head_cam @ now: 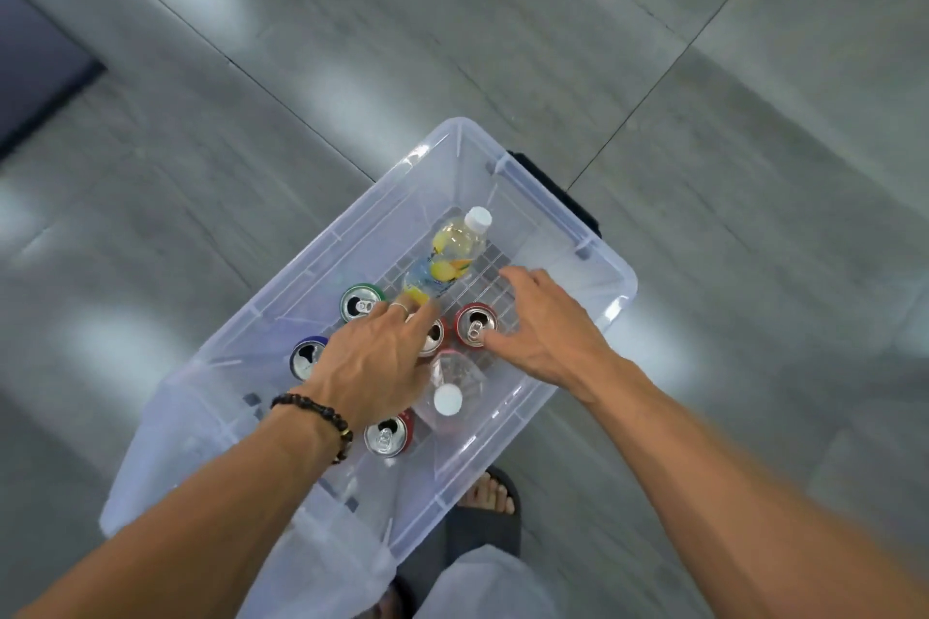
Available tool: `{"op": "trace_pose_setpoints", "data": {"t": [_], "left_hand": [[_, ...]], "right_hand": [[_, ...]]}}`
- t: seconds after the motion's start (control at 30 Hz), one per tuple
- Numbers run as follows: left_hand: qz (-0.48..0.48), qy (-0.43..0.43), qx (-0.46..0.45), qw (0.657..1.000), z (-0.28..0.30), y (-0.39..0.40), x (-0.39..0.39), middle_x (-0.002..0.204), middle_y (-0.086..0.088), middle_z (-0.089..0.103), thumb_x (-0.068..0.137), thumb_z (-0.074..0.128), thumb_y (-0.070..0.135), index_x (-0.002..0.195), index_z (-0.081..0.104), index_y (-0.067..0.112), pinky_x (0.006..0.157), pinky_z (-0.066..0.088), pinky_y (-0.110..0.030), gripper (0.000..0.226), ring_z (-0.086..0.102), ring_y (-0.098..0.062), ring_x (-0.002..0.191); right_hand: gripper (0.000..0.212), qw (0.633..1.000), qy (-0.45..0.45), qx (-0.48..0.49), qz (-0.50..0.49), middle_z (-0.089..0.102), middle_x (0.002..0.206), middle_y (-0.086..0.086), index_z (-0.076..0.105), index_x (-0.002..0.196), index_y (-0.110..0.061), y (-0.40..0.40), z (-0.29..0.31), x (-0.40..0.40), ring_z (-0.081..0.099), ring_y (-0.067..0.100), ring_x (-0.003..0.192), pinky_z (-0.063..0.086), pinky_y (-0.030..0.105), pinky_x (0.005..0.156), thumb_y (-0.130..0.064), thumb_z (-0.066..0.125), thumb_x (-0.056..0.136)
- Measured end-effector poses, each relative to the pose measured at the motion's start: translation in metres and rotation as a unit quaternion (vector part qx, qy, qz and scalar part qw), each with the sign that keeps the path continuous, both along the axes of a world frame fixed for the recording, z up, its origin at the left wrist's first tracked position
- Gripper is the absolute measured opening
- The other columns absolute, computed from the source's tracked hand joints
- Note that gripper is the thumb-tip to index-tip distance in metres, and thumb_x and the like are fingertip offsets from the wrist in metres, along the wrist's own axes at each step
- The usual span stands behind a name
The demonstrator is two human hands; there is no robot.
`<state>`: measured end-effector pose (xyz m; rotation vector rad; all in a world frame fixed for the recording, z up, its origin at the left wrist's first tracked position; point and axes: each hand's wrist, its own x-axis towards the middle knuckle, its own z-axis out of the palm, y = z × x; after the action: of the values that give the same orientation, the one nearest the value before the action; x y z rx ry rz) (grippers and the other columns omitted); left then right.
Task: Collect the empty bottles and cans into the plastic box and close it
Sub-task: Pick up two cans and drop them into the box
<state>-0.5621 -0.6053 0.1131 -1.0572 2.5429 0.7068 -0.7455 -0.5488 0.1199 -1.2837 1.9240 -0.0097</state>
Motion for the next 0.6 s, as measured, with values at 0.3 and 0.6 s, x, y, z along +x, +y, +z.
{"op": "trace_pose_setpoints", "data": {"t": [0.3,0.6], "left_hand": [[-0.047,0.065,-0.015,0.997,0.199,0.038,-0.025,0.129,0.002,0.049,0.087,0.052,0.037,0.133,0.037,0.024,0.083,0.047,-0.033,0.050,0.049,-0.020,0.113],[-0.154,0.133,-0.046,0.978,0.412,0.111,-0.091,0.128,0.000,0.052,0.086,0.054,0.038,0.134,0.038,0.024,0.091,0.046,-0.037,0.054,0.048,-0.021,0.116]], "right_hand": [[0.070,0.985,0.021,-0.097,-0.138,0.037,0.145,0.005,0.029,0.144,-0.021,0.062,0.209,-0.027,0.044,0.025,0.126,0.041,0.039,0.101,-0.042,0.061,0.086],[0.076,0.946,0.106,-0.171,-0.252,0.038,0.148,0.002,0.026,0.147,-0.020,0.199,0.448,-0.072,0.041,0.026,0.132,0.038,0.038,0.105,-0.044,0.062,0.084]]}}
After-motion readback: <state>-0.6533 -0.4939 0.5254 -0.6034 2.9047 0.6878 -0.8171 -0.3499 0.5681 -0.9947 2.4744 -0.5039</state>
